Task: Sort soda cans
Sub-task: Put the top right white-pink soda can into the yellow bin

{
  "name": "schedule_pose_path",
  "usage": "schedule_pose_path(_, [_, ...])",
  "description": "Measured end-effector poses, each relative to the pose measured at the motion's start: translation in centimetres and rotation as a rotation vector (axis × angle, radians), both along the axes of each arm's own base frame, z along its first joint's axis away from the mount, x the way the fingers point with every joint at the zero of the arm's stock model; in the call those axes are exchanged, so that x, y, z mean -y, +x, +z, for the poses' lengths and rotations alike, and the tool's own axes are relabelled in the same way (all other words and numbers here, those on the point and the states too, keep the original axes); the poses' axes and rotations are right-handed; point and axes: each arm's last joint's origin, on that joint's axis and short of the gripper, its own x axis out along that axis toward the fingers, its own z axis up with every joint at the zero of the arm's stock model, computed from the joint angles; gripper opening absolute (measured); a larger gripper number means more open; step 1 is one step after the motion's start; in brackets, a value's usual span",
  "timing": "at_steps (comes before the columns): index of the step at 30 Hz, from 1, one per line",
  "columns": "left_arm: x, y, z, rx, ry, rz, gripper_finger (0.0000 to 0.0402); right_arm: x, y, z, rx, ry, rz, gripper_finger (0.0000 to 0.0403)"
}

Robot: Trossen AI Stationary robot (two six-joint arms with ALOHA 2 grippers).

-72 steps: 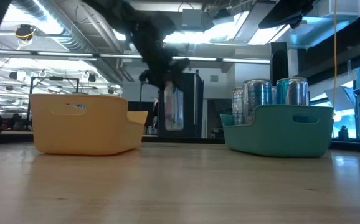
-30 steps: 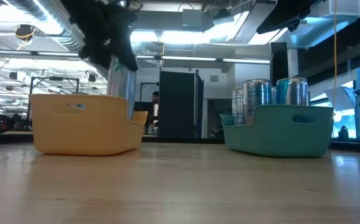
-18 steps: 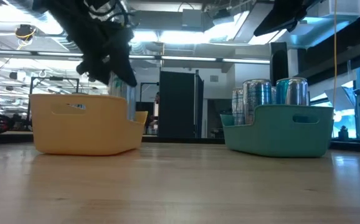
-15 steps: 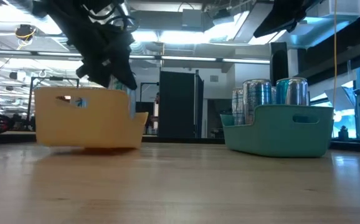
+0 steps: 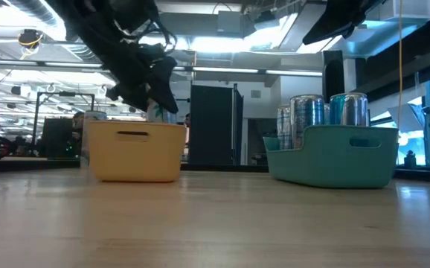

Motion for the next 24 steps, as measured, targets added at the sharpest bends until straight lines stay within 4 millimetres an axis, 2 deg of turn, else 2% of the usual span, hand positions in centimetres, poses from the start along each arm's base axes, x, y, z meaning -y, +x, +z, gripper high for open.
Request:
schedule_pose_path(9, [-1.8, 1.5, -0.7, -0.008, 0.086, -0.082, 0.0263, 0.0, 0.0, 0.0, -0.004, -0.015, 0.0, 0.0005])
schedule_pose_path(15, [-2.5, 1.4, -0.7, -0.008, 0.091, -0.066, 0.0263, 0.0, 0.0, 0.0, -0.004, -0.016, 0.0, 0.0005])
schedule_pose_path(24, [-2.5, 1.5, -0.7, -0.018, 0.099, -0.086, 0.0263, 0.1, 0.0, 0.0, -0.003, -0.025, -0.014, 0.0005])
